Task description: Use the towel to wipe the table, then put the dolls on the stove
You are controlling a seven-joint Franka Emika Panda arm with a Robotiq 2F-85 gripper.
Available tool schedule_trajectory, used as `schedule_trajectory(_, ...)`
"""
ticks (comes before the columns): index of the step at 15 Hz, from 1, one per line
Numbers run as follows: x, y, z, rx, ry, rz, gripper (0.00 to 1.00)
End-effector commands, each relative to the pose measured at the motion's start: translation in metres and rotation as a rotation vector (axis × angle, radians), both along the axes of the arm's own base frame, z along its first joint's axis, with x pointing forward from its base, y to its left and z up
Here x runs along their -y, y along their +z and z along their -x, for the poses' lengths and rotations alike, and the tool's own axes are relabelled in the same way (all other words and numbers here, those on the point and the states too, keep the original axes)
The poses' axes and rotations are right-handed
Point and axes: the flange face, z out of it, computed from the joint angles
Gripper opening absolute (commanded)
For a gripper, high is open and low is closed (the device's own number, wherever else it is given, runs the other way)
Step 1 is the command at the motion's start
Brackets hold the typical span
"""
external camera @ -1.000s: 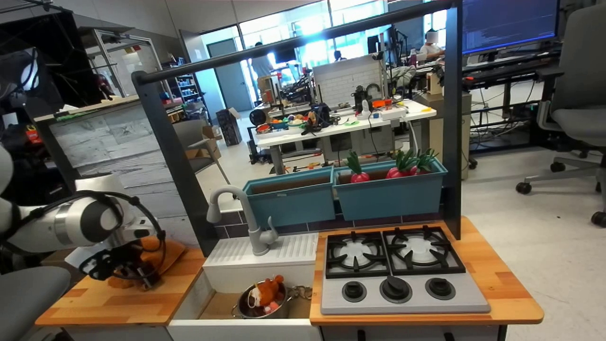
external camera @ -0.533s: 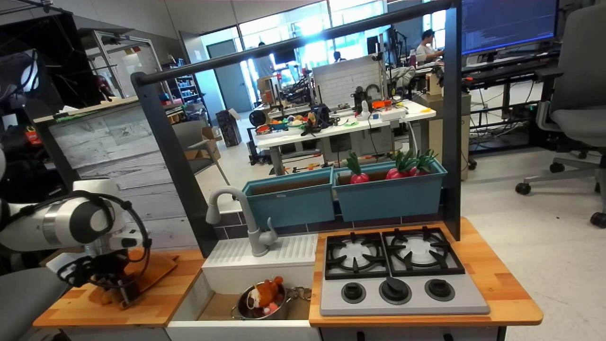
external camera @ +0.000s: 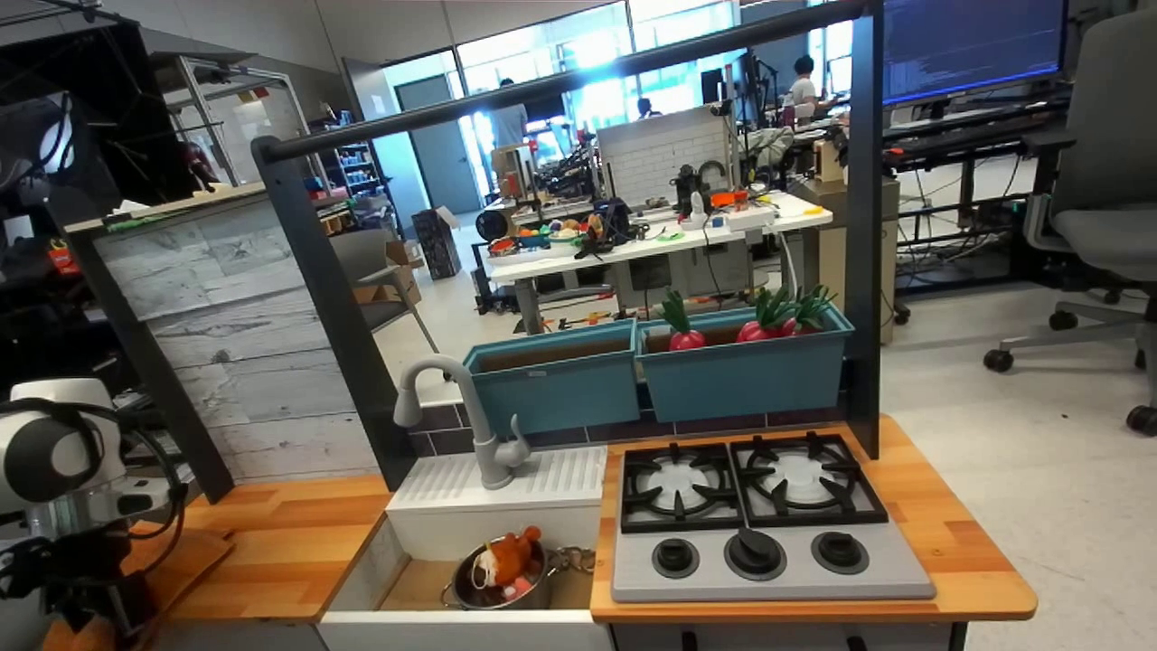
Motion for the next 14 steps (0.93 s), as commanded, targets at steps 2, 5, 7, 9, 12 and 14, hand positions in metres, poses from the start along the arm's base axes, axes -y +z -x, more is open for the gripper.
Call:
schedule_trajectory(2, 0.087, -0.037, -0.014, -0.052, -0.206, 0.07, 1.0)
schedule_trajectory(5, 0.123, -0.03, -0.017, -0.112, -0.312, 0.034, 1.0)
schedule_trajectory(7, 0.142, -0.027, -0.017, -0.137, -0.384, 0.019, 1.0)
schedule_trajectory(9, 0.152, -0.023, -0.017, -0.143, -0.4, 0.006, 1.0)
schedule_trajectory(12, 0.154, -0.001, -0.02, -0.109, -0.389, -0.015, 1.0)
schedule_trajectory(14, 0.152, 0.022, -0.026, -0.048, -0.393, -0.052, 1.0)
